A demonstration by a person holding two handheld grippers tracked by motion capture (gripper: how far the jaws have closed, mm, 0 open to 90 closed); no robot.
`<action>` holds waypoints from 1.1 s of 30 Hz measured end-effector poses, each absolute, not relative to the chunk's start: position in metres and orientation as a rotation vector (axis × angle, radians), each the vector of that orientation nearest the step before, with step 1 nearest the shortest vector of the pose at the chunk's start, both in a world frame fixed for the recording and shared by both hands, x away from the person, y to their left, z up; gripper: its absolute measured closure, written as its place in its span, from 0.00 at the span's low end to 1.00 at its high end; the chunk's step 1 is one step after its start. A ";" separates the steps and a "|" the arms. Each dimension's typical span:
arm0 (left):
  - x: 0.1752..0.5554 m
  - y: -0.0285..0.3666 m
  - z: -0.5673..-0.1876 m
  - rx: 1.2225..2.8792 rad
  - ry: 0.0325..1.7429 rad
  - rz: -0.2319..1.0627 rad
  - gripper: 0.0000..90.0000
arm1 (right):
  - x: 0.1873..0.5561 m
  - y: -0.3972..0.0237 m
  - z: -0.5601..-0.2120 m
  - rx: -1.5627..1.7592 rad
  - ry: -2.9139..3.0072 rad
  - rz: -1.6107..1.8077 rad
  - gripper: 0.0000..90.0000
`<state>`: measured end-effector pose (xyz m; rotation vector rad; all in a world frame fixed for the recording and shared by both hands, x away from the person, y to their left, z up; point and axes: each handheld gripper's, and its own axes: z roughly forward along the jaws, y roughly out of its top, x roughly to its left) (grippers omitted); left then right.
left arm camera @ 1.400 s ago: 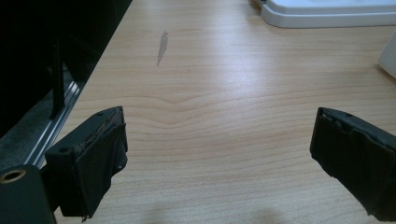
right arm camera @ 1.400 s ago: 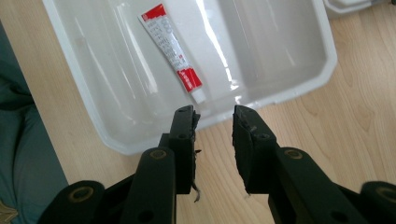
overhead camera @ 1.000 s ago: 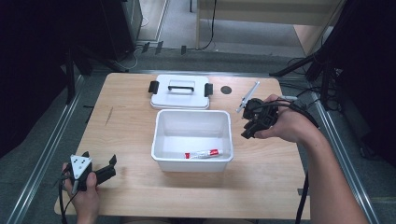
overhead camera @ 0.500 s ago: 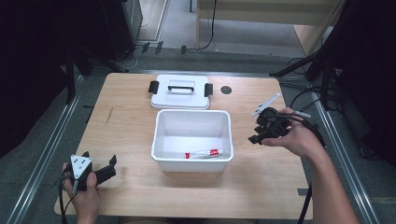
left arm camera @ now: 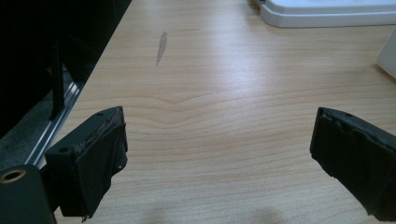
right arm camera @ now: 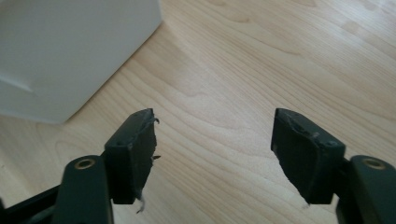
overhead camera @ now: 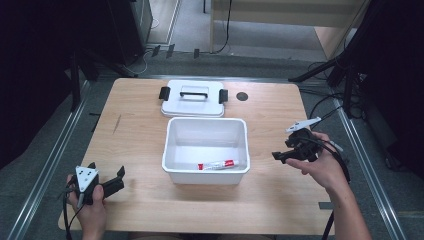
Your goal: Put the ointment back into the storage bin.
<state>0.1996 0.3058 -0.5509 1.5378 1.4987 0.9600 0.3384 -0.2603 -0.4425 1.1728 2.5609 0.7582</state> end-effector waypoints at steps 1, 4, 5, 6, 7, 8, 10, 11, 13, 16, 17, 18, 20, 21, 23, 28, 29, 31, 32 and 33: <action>0.200 0.306 -0.551 1.538 1.497 0.961 0.05 | 0.337 -0.263 -0.445 1.192 2.536 0.782 0.32; 0.200 0.306 -0.551 1.538 1.497 0.961 0.05 | 0.332 -0.272 -0.452 1.249 2.453 0.837 0.25; 0.199 0.306 -0.551 1.537 1.497 0.960 0.05 | 0.329 -0.275 -0.454 1.272 2.423 0.858 0.22; 0.200 0.306 -0.551 1.536 1.498 0.960 0.05 | 0.326 -0.277 -0.456 1.298 2.394 0.869 0.21; 0.199 0.306 -0.551 1.538 1.498 0.959 0.05 | 0.324 -0.279 -0.458 1.306 2.375 0.880 0.20; 0.200 0.306 -0.551 1.539 1.497 0.960 0.05 | 0.320 -0.282 -0.462 1.325 2.346 0.893 0.15; 0.200 0.305 -0.551 1.539 1.496 0.961 0.05 | 0.315 -0.286 -0.469 1.351 2.309 0.898 0.13; 0.200 0.305 -0.551 1.539 1.496 0.962 0.05 | 0.313 -0.288 -0.472 1.362 2.288 0.898 0.09; 0.200 0.305 -0.551 1.539 1.496 0.962 0.05 | 0.310 -0.292 -0.476 1.386 2.265 0.908 0.03; 0.199 0.305 -0.551 1.542 1.496 0.962 0.05 | 0.299 -0.306 -0.490 1.449 2.182 0.982 0.00; 0.199 0.305 -0.551 1.542 1.496 0.963 0.05 | 0.297 -0.308 -0.492 1.456 2.165 0.990 0.00; 0.199 0.305 -0.551 1.542 1.496 0.963 0.05 | 0.294 -0.311 -0.495 1.462 2.142 0.998 0.00; 0.199 0.305 -0.551 1.541 1.498 0.962 0.05 | 0.288 -0.317 -0.501 1.485 2.099 1.012 0.00; 0.199 0.305 -0.551 1.539 1.498 0.963 0.05 | 0.285 -0.320 -0.504 1.487 2.082 1.018 0.00; 0.199 0.305 -0.551 1.540 1.498 0.963 0.05 | 0.281 -0.323 -0.507 1.491 2.062 1.033 0.00; 0.199 0.305 -0.551 1.540 1.497 0.965 0.05 | 0.260 -0.340 -0.523 1.517 1.962 1.074 0.00; 0.199 0.305 -0.551 1.540 1.497 0.966 0.05 | 0.256 -0.342 -0.525 1.522 1.942 1.076 0.00; 0.199 0.305 -0.551 1.542 1.498 0.965 0.05 | 0.250 -0.347 -0.529 1.525 1.906 1.087 0.00; 0.199 0.305 -0.551 1.542 1.498 0.967 0.05 | 0.246 -0.349 -0.531 1.533 1.888 1.091 0.00; 0.199 0.305 -0.551 1.542 1.498 0.967 0.05 | 0.243 -0.351 -0.533 1.539 1.875 1.099 0.00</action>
